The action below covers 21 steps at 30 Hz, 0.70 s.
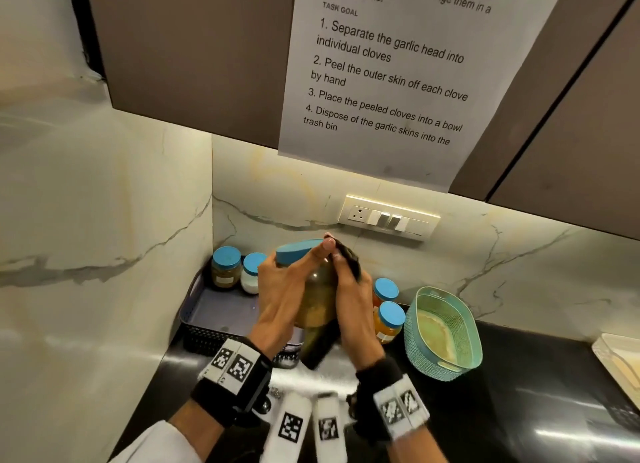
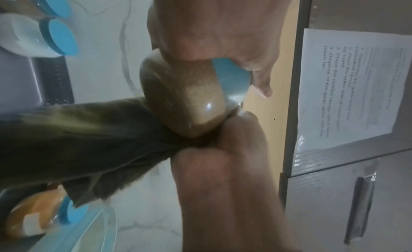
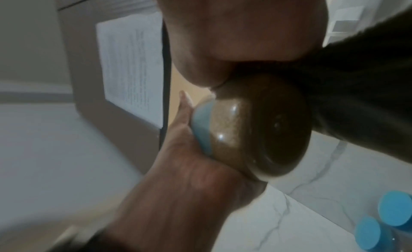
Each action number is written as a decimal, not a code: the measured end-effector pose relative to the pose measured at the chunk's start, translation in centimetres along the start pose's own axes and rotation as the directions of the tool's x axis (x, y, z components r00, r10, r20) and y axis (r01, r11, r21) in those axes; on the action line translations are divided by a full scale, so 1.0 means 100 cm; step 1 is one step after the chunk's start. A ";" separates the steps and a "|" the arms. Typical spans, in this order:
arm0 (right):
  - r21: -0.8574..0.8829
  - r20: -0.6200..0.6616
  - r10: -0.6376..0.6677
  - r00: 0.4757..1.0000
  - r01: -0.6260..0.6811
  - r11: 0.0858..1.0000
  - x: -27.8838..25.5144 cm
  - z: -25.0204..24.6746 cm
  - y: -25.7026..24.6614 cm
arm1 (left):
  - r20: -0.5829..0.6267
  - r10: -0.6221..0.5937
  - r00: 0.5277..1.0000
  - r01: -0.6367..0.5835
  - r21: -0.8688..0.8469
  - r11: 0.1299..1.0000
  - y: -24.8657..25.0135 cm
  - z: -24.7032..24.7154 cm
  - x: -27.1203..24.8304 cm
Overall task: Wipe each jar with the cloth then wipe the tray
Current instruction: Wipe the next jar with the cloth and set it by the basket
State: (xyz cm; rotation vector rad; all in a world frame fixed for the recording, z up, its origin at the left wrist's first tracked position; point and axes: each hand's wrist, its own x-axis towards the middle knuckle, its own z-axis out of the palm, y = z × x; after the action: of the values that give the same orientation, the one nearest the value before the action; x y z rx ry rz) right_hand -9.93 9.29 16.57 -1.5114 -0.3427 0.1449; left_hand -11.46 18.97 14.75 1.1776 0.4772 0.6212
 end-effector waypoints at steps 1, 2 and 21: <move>0.013 0.013 0.023 1.000 -0.023 1.000 0.004 -0.002 -0.004 | 0.005 -0.002 1.000 0.002 0.002 1.000 -0.003 0.001 -0.003; 0.019 0.009 0.010 1.000 -0.010 1.000 0.002 -0.003 -0.004 | 0.007 -0.001 1.000 0.001 0.007 1.000 -0.002 0.001 -0.003; -0.065 0.046 -0.120 0.992 0.123 0.990 -0.007 0.017 0.040 | 0.091 -0.130 0.987 0.136 -0.070 0.988 -0.001 -0.015 0.004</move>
State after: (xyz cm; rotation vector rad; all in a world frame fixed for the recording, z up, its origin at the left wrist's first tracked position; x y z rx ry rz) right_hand -10.65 10.90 12.58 -1.5515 -0.4758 0.0691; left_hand -12.10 20.24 14.13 1.0865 0.4513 0.4673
